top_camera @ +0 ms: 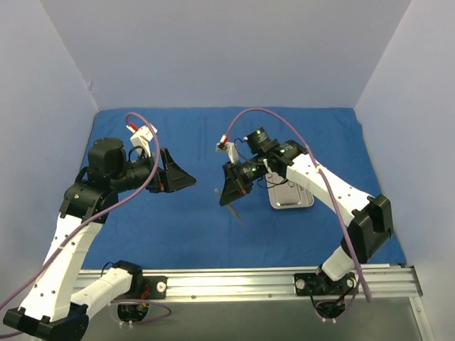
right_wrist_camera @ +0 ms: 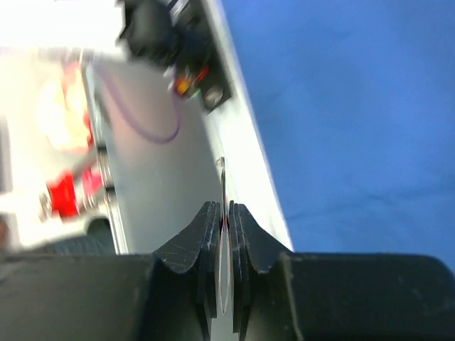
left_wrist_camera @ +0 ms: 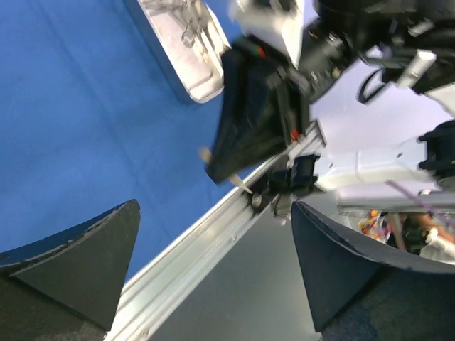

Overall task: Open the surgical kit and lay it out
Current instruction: Place the medical item in the surgical kit.

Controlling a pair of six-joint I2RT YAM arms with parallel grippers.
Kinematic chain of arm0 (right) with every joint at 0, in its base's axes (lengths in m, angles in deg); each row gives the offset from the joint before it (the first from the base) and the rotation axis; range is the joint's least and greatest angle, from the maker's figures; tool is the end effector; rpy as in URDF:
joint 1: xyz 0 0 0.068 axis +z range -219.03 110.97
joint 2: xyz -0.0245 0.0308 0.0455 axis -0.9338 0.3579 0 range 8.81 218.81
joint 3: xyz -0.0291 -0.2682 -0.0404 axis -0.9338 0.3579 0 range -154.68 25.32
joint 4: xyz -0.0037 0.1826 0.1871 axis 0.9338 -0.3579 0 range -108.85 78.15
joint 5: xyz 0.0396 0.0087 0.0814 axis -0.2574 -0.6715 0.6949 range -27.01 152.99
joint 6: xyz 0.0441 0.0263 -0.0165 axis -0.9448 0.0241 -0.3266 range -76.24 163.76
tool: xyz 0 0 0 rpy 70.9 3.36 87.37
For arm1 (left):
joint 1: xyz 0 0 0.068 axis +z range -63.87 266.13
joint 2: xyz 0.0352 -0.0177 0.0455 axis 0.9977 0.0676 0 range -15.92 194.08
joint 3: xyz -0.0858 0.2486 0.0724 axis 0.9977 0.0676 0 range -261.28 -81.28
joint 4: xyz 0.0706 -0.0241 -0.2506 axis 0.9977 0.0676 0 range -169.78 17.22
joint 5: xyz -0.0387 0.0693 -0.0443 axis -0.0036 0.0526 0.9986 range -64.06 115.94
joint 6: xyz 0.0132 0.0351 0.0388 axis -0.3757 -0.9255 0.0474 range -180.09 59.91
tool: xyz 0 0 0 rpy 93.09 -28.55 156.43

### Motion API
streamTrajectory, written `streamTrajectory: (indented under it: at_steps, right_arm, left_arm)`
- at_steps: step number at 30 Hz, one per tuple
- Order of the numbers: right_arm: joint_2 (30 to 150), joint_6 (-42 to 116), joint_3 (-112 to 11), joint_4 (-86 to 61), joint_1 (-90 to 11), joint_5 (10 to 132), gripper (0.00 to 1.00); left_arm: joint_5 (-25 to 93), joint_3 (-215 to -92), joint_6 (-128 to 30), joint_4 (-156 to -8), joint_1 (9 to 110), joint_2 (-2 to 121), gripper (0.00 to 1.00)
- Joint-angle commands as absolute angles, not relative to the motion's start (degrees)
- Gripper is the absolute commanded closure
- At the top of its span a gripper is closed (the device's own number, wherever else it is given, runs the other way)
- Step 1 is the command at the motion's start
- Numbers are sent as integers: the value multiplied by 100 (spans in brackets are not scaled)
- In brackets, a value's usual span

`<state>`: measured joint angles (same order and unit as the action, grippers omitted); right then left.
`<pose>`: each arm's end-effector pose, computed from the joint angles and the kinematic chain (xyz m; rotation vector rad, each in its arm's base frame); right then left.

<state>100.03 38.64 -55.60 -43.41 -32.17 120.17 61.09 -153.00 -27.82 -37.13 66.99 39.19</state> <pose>0.2597 0.2321 0.3303 -1.1513 2.0307 1.5172 0.1626 -0.0782 0.4122 0.1724 2.1346 -1.1685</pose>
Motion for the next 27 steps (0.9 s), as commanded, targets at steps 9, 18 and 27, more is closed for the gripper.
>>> streamTrajectory:
  at_steps: [9, 18, 27]
  right_arm:
    - [8967, 4403, -4745, -4490, -1973, 13109, 100]
    - [8887, 3929, -5333, -4421, -1630, 13909, 100]
    - [9124, 3401, -5703, -4147, -1384, 13936, 100]
  left_arm:
    - [6953, -15705, -2951, -1950, 6635, 3051, 32]
    - [7691, -15178, -2626, -2071, 6617, 2565, 39]
    - [7859, -15282, -2757, -2291, 6082, 3180, 45]
